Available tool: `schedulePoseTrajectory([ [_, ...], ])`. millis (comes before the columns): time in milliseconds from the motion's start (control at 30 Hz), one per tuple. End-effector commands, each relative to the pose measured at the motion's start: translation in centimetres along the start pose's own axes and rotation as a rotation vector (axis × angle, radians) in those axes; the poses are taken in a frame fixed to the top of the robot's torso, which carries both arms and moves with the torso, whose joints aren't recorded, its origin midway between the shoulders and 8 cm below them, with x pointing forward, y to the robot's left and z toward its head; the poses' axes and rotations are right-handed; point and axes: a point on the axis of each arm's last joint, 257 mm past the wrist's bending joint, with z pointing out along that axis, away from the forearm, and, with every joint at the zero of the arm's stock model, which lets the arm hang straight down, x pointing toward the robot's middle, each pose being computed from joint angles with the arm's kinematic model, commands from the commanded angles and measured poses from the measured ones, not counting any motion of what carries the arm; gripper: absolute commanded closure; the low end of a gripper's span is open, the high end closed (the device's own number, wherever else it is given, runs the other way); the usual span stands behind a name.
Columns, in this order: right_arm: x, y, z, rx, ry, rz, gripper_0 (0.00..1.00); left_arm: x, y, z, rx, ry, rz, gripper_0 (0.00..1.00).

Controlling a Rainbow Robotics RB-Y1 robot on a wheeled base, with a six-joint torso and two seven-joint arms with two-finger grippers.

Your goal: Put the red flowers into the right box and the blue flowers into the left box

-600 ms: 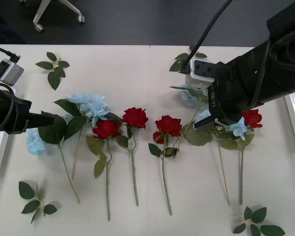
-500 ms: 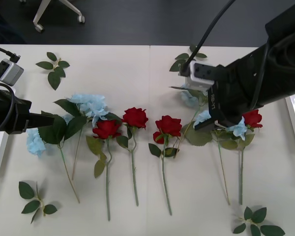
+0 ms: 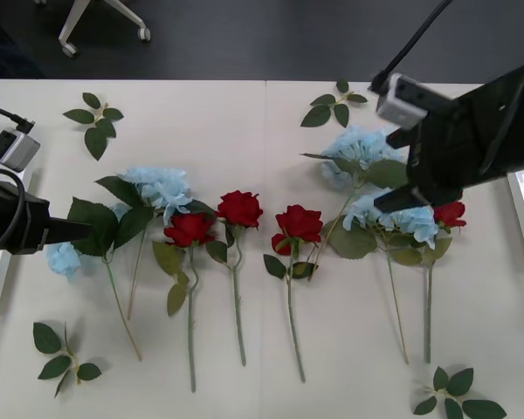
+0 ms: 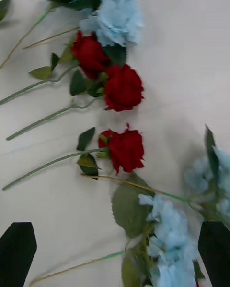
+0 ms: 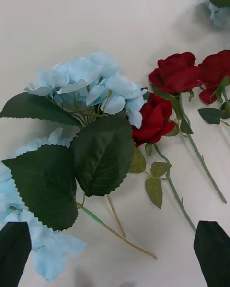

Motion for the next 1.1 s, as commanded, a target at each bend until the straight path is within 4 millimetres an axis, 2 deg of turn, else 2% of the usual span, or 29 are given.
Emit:
schedulePoseTrajectory([
  [33, 2.2, -2.8, -3.7, 0.091, 0.067, 0.172, 0.00, 2.1, 0.6, 0.1, -0.032, 0.034, -0.262, 0.00],
  [67, 2.6, -2.9, -4.0, 0.094, 0.078, 0.206, 0.00, 2.3, 0.7, 0.1, -0.039, 0.037, -0.284, 0.00],
  [167, 5.9, -2.4, -4.9, 0.099, 0.158, 0.421, 0.00, 3.8, 1.5, 0.1, -0.076, 0.057, -0.422, 0.00],
  [367, 9.4, -0.4, -3.9, 0.067, 0.212, 0.762, 0.00, 5.9, 2.8, 0.1, -0.139, 0.082, -0.594, 0.00],
  [600, 12.9, -1.5, -2.7, 0.140, 0.203, 1.135, 0.00, 7.7, 4.2, 1.1, -0.246, 0.113, -0.691, 0.00],
  [767, 17.8, -2.8, -2.0, 0.232, 0.253, 1.313, 0.00, 9.0, 4.3, 2.2, -0.312, 0.160, -0.733, 0.00],
  [833, 20.6, -3.3, -1.0, 0.274, 0.280, 1.389, 0.00, 9.9, 4.1, 2.9, -0.340, 0.190, -0.739, 0.00],
  [867, 21.2, -3.3, -0.8, 0.283, 0.286, 1.408, 0.00, 10.1, 4.0, 3.1, -0.347, 0.198, -0.739, 0.00],
  [1000, 25.9, -3.2, 0.6, 0.354, 0.346, 1.519, 0.00, 11.4, 3.1, 4.3, -0.370, 0.243, -0.729, 0.00],
  [1100, 29.0, -2.4, 1.3, 0.398, 0.399, 1.576, 0.00, 12.0, 2.6, 5.1, -0.366, 0.251, -0.754, 0.00],
])
